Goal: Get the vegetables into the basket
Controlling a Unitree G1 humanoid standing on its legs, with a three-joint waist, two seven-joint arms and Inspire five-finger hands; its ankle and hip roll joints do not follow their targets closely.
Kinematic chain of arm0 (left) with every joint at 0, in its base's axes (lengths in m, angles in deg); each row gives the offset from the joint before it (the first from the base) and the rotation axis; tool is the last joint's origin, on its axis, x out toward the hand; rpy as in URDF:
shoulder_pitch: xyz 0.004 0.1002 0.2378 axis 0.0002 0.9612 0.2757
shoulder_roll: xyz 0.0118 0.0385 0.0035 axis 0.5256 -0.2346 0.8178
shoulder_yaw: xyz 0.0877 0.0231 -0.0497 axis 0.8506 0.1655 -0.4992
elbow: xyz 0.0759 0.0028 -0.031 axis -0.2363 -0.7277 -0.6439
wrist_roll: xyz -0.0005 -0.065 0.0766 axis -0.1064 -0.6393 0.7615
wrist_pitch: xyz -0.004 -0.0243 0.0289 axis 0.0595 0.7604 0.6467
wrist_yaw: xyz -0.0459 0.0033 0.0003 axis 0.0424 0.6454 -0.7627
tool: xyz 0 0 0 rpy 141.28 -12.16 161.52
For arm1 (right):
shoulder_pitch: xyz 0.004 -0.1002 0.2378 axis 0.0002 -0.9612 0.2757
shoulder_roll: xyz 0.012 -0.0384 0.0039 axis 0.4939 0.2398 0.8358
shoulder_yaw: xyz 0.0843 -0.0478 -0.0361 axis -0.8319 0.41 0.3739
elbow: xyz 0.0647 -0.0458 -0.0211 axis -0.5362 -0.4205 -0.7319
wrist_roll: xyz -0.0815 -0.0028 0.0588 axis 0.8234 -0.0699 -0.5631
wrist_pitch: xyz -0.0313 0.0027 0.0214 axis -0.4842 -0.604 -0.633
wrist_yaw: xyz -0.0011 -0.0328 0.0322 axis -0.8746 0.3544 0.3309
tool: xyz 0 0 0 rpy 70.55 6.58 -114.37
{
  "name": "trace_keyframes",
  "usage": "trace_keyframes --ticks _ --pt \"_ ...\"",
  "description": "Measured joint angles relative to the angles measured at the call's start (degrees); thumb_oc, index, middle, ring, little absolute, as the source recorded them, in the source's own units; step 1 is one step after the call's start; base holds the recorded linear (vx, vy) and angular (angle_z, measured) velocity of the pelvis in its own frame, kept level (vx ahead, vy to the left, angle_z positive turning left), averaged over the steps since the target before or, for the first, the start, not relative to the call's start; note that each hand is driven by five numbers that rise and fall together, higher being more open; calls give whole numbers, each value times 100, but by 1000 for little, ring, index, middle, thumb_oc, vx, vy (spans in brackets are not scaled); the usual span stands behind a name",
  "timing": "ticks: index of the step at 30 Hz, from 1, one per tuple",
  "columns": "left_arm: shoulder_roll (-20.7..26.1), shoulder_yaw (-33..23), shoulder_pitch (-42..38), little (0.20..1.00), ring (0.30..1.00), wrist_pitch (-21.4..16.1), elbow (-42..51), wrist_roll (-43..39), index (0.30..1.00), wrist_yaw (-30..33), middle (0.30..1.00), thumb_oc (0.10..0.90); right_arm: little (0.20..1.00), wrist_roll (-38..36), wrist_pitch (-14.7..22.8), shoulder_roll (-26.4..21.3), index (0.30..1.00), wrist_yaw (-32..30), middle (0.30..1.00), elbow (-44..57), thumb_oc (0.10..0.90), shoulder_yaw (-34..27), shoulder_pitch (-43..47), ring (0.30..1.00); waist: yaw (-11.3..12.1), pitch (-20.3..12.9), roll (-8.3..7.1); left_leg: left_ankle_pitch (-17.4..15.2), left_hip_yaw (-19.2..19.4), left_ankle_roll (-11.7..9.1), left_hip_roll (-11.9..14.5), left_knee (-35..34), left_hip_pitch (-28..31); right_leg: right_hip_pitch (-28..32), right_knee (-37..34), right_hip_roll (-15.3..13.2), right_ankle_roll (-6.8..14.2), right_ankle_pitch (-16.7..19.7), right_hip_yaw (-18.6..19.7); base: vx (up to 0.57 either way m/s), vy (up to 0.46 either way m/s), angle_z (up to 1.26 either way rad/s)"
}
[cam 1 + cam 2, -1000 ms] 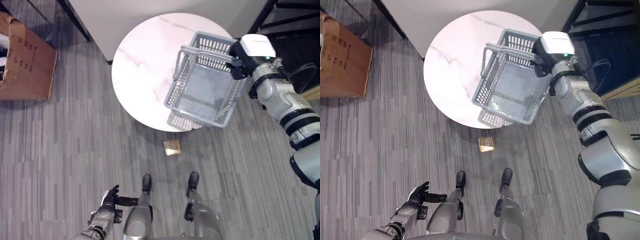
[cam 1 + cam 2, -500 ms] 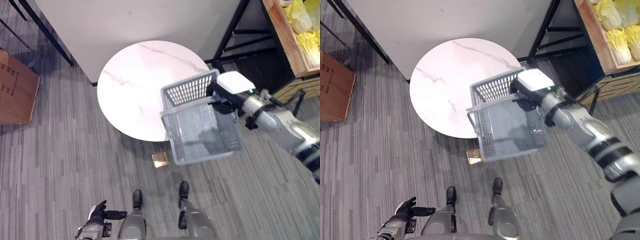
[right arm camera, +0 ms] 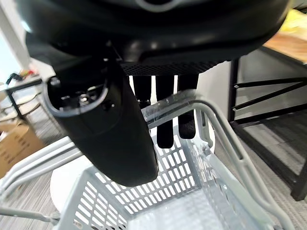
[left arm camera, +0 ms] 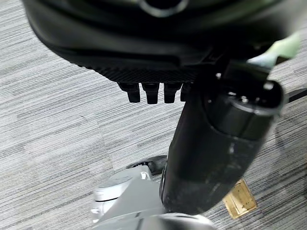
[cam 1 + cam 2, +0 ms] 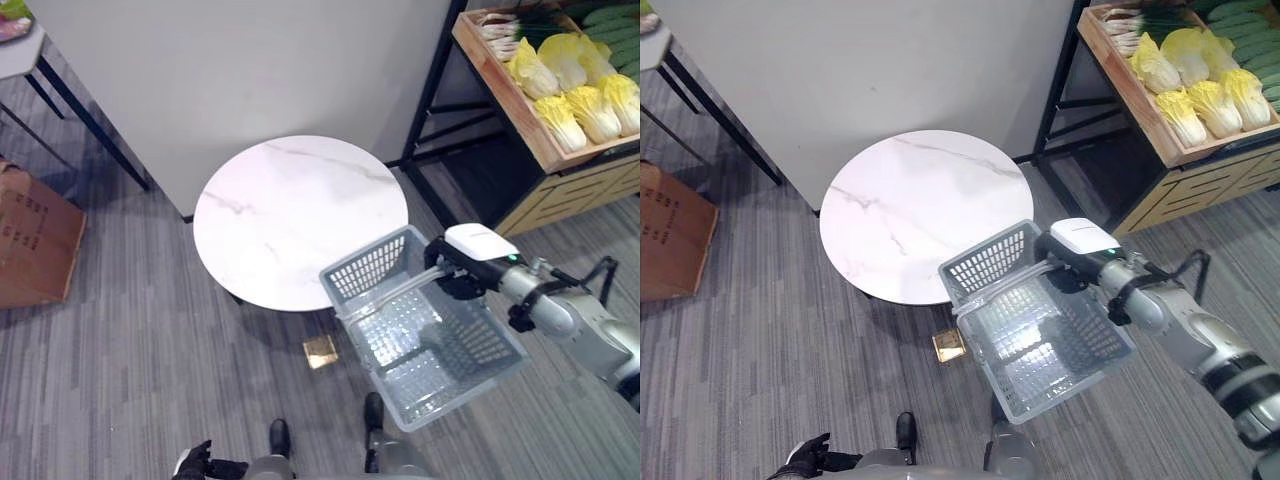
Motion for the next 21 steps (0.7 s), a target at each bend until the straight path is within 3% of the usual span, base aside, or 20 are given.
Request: trace_keyframes --ticks 7,10,11,12,13,14,15,16,17,19,21 --pt "17 -26 21 1000 1000 -2 -4 47 1000 25 1000 900 300 -8 17 271 300 -60 300 32 400 -874 -1212 300 -77 -19 -119 -175 212 48 -97 245 84 -3 156 -49 25 10 217 -75 106 -15" --pt "67 71 -5 1000 1000 -10 -15 209 1000 42 1000 900 300 -8 4 441 300 -94 300 5 400 -1169 -1595 300 -238 45 -230 -194 348 144 -224 227 97 -65 143 -189 185 38 352 -229 130 -26" --pt "108 132 -38 1000 1000 -14 8 267 1000 55 1000 900 300 -5 -1 511 300 -120 300 -28 400 -1214 -1642 300 -415 85 -329 -191 497 228 -404 219 83 -157 112 -261 278 258 482 -363 139 -66" --pt "155 287 -51 1000 1000 -19 55 268 1000 77 1000 900 300 -5 -6 610 300 -187 300 -40 400 -1258 -1548 300 -384 95 -382 -305 750 353 -458 315 -67 -410 67 -249 576 574 728 -272 120 -141" --pt "258 417 -74 1000 1000 -29 109 343 1000 81 1000 900 300 -1 6 696 300 -210 300 -21 400 -1253 -1275 300 -339 146 -398 -383 1001 510 -465 425 -290 -793 -9 -196 625 1093 975 -193 138 -153" --pt "399 385 -131 1000 1000 -22 57 416 1000 48 1000 900 300 -3 10 760 300 -260 300 -22 400 -1253 -1214 300 -406 277 -556 -357 1253 601 -525 452 -262 -830 -51 -291 793 909 655 -243 151 -133" --pt "481 311 -124 1000 1000 -55 48 489 1000 36 1000 900 300 0 -23 832 300 -268 300 -90 400 -1237 -1272 300 -452 311 -618 -346 1400 620 -472 471 -227 -733 7 -348 672 269 -152 -147 139 -92" --pt "479 292 -116 1000 1000 -131 53 492 1000 44 1000 900 300 0 -27 831 300 -270 300 -179 400 -1203 -1252 300 -328 359 -501 -288 1691 557 -260 450 -193 -813 397 -289 174 -79 -901 -107 100 -133" --pt "484 286 -86 1000 1000 -198 67 493 1000 72 1000 900 300 0 -35 814 300 -269 300 -233 400 -1142 -1198 300 -121 387 -340 -268 2028 528 12 378 -90 -902 1075 -256 92 -214 -1519 -64 55 -156" --pt "523 192 -51 1000 1000 -157 147 492 1000 74 1000 900 300 -1 -12 796 300 -271 300 -207 400 -1139 -1198 300 -11 399 -163 -188 2300 433 310 322 21 -727 1734 -344 340 -409 -1615 -94 0 -118" --pt "559 179 55 1000 1000 -70 150 486 1000 76 1000 900 300 -17 1 808 300 -280 300 -58 400 -1140 -1188 300 98 319 -284 -144 2649 377 366 328 91 -302 1876 -775 628 -687 -1497 -29 -29 -91"
